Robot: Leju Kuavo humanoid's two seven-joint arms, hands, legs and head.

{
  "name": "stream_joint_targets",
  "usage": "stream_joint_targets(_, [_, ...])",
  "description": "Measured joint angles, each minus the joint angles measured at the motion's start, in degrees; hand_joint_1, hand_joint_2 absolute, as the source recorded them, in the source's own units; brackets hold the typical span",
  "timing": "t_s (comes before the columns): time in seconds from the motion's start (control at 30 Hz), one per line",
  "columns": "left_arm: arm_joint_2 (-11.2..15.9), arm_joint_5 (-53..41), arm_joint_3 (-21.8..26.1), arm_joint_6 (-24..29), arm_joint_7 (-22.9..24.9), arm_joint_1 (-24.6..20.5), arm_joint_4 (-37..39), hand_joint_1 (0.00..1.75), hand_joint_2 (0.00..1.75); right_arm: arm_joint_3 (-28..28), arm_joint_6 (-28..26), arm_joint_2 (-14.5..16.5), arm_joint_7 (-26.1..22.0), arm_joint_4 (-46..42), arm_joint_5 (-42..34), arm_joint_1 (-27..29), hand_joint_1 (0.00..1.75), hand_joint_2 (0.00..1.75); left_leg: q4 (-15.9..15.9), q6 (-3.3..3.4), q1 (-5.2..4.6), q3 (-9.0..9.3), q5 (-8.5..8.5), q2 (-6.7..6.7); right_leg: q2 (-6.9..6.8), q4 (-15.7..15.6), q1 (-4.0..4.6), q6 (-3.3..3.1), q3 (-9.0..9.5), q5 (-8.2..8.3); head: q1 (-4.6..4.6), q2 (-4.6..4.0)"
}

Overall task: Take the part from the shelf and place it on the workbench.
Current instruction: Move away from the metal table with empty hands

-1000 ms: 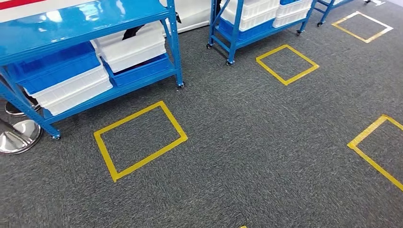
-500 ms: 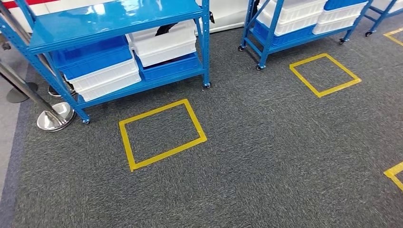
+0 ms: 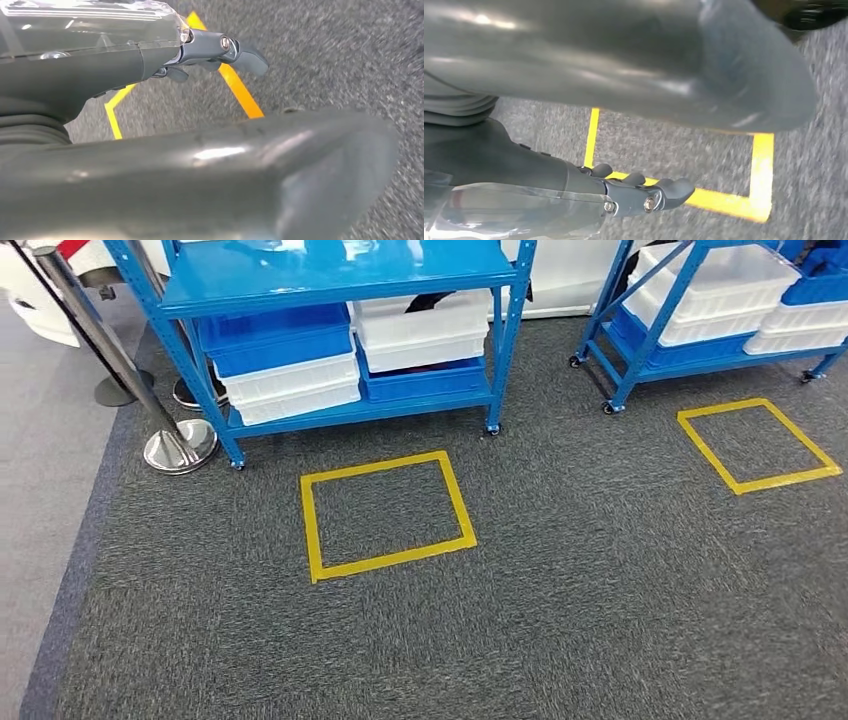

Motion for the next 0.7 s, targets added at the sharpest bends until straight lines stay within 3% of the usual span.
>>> stream_joint_targets(0.03, [-0.2,0.0,0.0,-0.4,-0.2,0.0,0.0,0.0,0.0,0.0,0.0,0.0,0.0,0.0,0.1,0.1,0.0,0.0,0.0,0.05,-0.03,-0.02,-0.02,-0.74,0.47,3.5,-0.01,0.09,-1.96,-1.23,0.0,0.0])
stream_joint_targets(0.07, [-0.3,-0.1,0.0,-0.7,-0.4,0.0,0.0,0.0,0.0,0.0,0.0,0.0,0.1,0.0,0.3,0.2,0.0,0.0,0.1,0.05,-0.05,0.0,-0.06,-1.53,0.61,5.6,-0.03,0.17,-3.26,-1.36,0.0,0.0])
stream_joint_targets(0.1, [-0.5,-0.1,0.0,-1.0,-0.5,0.0,0.0,0.0,0.0,0.0,0.0,0.0,0.2,0.1,0.4,0.2,0.0,0.0,0.2,-0.01,-0.04,0.05,-0.14,-2.4,0.69,5.4,-0.08,0.23,-3.56,-0.22,0.0,0.0])
stream_joint_targets(0.13, [-0.6,-0.1,0.0,-1.2,-0.6,0.1,0.0,0.0,0.0,0.0,0.0,-0.1,0.3,0.1,0.6,0.3,0.0,0.0,0.4,-0.13,0.0,0.1,-0.25,-3.29,0.91,3.1,-0.16,0.25,-2.83,1.89,0.0,0.0])
stream_joint_targets(0.2, [-1.0,-0.2,-0.1,-1.7,-0.8,0.0,0.0,0.0,0.0,0.0,-0.5,-0.2,0.3,0.1,0.9,0.3,0.0,0.0,1.1,-0.61,-0.01,0.02,-0.65,-4.81,2.67,-4.4,-0.36,0.2,0.07,6.16,0.0,0.0])
stream_joint_targets(0.27, [-1.3,-0.3,-0.2,-2.6,-1.1,-0.1,0.0,0.0,0.0,0.0,-1.8,-0.3,0.2,0.1,0.9,0.3,0.0,0.0,1.6,-1.22,-0.14,-0.32,-1.1,-5.72,4.05,-8.4,-0.39,-0.22,1.58,7.52,0.0,0.0])
stream_joint_targets(0.33, [-1.3,-0.5,-0.3,-3.8,-1.3,0.0,0.0,0.0,0.0,0.0,-3.7,-0.2,0.0,0.1,0.8,0.0,0.0,0.0,1.7,-1.87,-0.06,-0.55,-1.39,-6.22,3.66,-8.7,-0.24,-1.04,1.66,7.32,0.0,0.0])
stream_joint_targets(0.37, [-1.3,-0.6,-0.4,-4.3,-1.4,0.0,0.0,0.0,0.0,0.0,-4.4,-0.1,-0.1,0.1,0.8,-0.1,0.0,0.0,1.8,-2.18,0.03,-0.58,-1.54,-5.78,3.34,-8.8,-0.21,-1.46,1.77,7.32,0.0,0.0])
stream_joint_targets(0.43, [-1.3,-0.7,-0.6,-5.2,-1.5,-0.1,0.0,0.0,0.0,-0.1,-5.0,0.0,-0.2,0.1,0.7,-0.1,0.0,0.0,4.5,-2.75,0.09,-1.63,-3.17,-3.41,2.59,-9.0,-0.29,-2.27,2.01,7.27,-0.01,0.0])
stream_joint_targets(0.5, [-1.3,-0.9,-0.8,-5.9,-1.4,-0.2,0.0,0.0,0.0,-0.3,-5.2,0.0,-0.2,0.1,0.6,0.2,0.0,0.0,11.5,-3.19,0.2,-5.09,-6.68,-1.1,1.76,-9.0,-0.1,-2.74,2.17,7.03,-0.02,0.0])
stream_joint_targets(0.57, [-1.3,-1.0,-1.0,-6.5,-1.2,-0.3,0.0,0.0,0.0,-0.5,-5.2,0.0,-0.2,0.1,0.3,0.4,0.0,0.0,18.0,-3.41,0.32,-8.68,-8.8,-0.66,1.01,-9.0,0.11,-2.86,2.36,6.75,-0.02,0.0])
stream_joint_targets(0.6, [-1.2,-1.0,-1.0,-6.8,-1.2,-0.3,0.0,0.0,0.0,-0.6,-5.2,0.0,-0.2,0.1,0.2,0.4,0.0,0.0,18.6,-3.36,0.33,-9.21,-8.23,-0.6,0.75,-9.0,0.18,-2.85,2.56,6.58,-0.02,0.0])
stream_joint_targets(0.63, [-1.2,-1.0,-1.0,-7.0,-1.2,-0.3,0.0,0.0,0.0,-0.6,-5.2,0.0,-0.2,0.1,-0.1,0.3,0.0,0.0,16.7,-3.18,0.3,-8.51,-6.53,-0.57,0.56,-9.0,0.26,-2.81,2.86,6.38,-0.02,0.0])
stream_joint_targets(0.7, [-1.2,-0.9,-1.0,-7.2,-1.2,-0.3,0.0,0.0,0.0,-0.9,-5.2,0.2,0.1,0.1,-0.4,0.3,0.0,0.0,8.9,-2.29,0.05,-4.94,-2.19,-0.32,0.21,-9.0,0.38,-2.66,3.61,5.89,-0.02,0.0])
